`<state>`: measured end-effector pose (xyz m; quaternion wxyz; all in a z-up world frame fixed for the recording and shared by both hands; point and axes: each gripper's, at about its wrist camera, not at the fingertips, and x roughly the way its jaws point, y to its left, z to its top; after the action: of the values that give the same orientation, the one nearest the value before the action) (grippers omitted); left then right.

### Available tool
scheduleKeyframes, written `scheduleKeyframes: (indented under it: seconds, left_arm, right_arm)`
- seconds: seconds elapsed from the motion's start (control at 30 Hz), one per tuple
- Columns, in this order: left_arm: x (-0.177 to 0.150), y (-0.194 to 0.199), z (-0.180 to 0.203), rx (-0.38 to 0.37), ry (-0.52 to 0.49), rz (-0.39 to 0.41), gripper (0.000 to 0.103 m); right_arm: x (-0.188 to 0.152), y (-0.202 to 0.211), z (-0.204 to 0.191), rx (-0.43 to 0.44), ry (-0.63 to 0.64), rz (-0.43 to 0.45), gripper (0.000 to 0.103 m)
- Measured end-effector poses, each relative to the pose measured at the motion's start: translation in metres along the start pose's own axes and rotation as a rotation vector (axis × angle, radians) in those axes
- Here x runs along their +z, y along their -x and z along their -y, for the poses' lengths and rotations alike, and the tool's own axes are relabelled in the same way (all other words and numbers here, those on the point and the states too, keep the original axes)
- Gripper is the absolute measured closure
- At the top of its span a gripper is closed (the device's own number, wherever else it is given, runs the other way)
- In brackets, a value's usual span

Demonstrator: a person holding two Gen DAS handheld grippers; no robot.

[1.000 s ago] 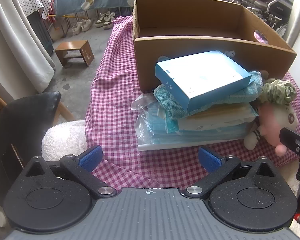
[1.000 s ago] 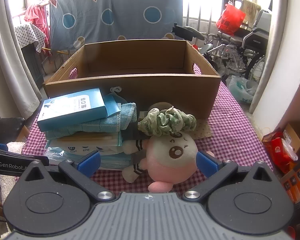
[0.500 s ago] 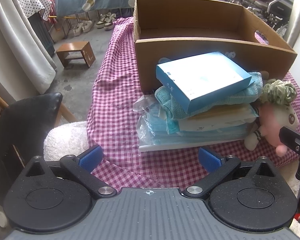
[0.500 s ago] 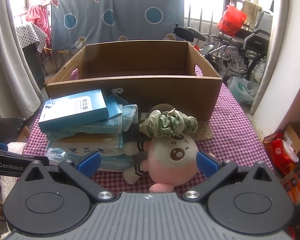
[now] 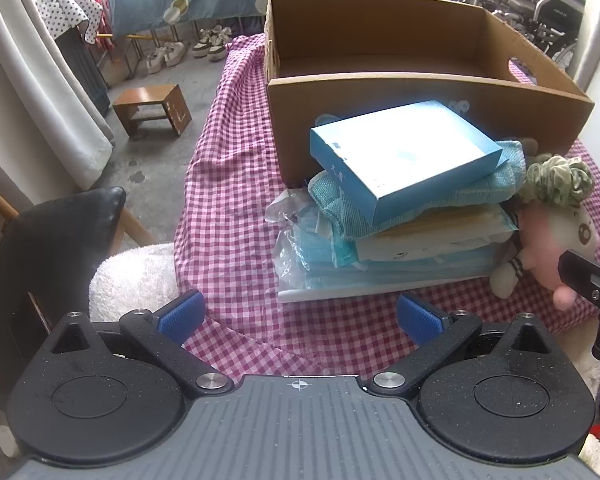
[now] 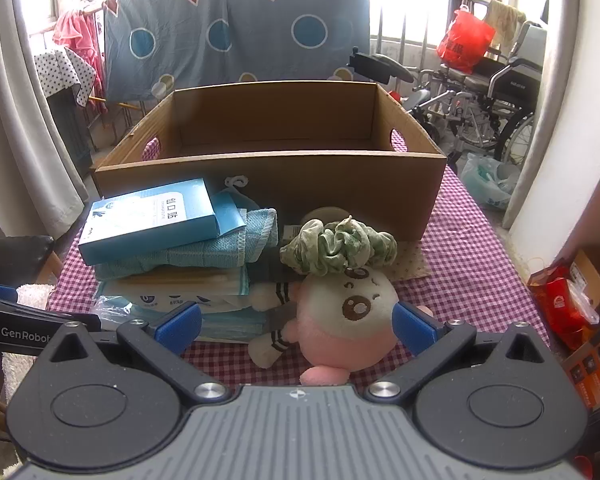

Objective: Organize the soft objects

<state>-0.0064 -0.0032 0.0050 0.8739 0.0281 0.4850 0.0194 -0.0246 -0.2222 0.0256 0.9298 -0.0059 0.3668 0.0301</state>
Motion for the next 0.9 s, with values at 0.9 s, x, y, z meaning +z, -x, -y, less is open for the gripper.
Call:
scheduleKeyframes:
  seconds: [0.9]
  left_arm:
    - [-0.0002, -0.0016, 0.0019, 0.007, -0.010, -0.007, 0.000]
  right_arm:
    - [-0.0013, -0.0019, -0.0001, 0.005, -0.001, -0.003, 0.000]
